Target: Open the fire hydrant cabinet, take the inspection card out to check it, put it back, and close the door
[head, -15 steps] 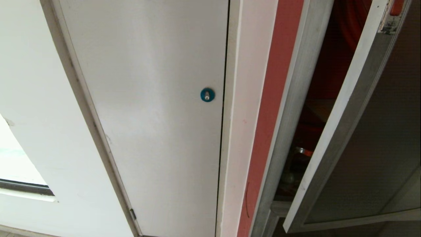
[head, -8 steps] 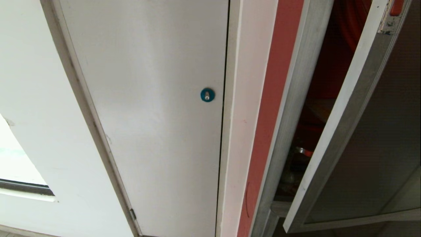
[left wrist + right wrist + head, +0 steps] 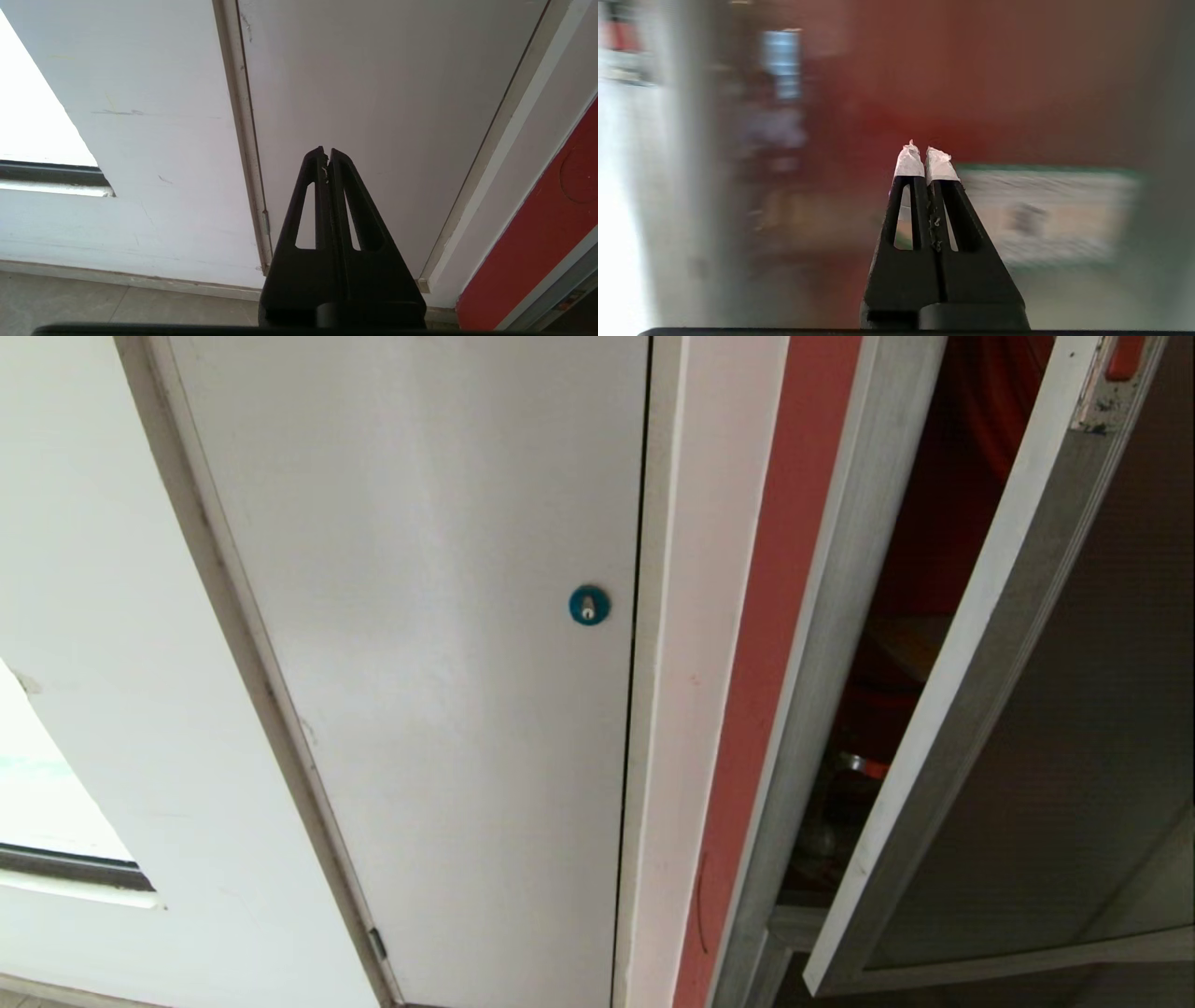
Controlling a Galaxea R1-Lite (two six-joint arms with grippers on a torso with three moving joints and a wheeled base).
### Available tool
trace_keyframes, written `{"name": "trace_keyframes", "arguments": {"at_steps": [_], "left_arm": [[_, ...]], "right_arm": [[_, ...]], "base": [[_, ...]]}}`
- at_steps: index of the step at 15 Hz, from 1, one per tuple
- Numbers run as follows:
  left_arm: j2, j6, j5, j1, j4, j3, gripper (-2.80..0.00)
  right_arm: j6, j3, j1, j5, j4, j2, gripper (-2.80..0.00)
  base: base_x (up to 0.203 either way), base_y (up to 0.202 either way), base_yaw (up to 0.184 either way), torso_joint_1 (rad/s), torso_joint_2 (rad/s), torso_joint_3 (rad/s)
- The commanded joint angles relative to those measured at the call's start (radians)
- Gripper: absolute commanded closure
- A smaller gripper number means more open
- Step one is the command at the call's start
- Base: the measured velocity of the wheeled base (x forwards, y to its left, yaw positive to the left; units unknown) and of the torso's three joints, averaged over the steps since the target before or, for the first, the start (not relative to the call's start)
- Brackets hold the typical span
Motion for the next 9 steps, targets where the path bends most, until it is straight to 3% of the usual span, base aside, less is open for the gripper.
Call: {"name": "trace_keyframes", "arguments": {"at_steps": [1, 6, 9], "left_arm": [[0.0, 0.0, 0.0, 0.0, 0.0, 0.0, 0.0], [0.001, 0.0, 0.0, 0.0, 0.0, 0.0, 0.0], [0.001, 0.0, 0.0, -0.001, 0.001, 0.0, 0.0]], "right_arm": [[-0.001, 0.002, -0.076, -0.002, 0.029, -0.108, 0.0], [-0.001, 0.007, -0.203, 0.0, 0.25, -0.331, 0.0], [0.002, 0.079, -0.236, 0.029, 0.298, -0.416, 0.0]], "base": [[0.0, 0.0, 0.0, 0.0, 0.0, 0.0], [0.0, 0.0, 0.0, 0.0, 0.0, 0.0], [0.0, 0.0, 0.0, 0.0, 0.0, 0.0]]}}
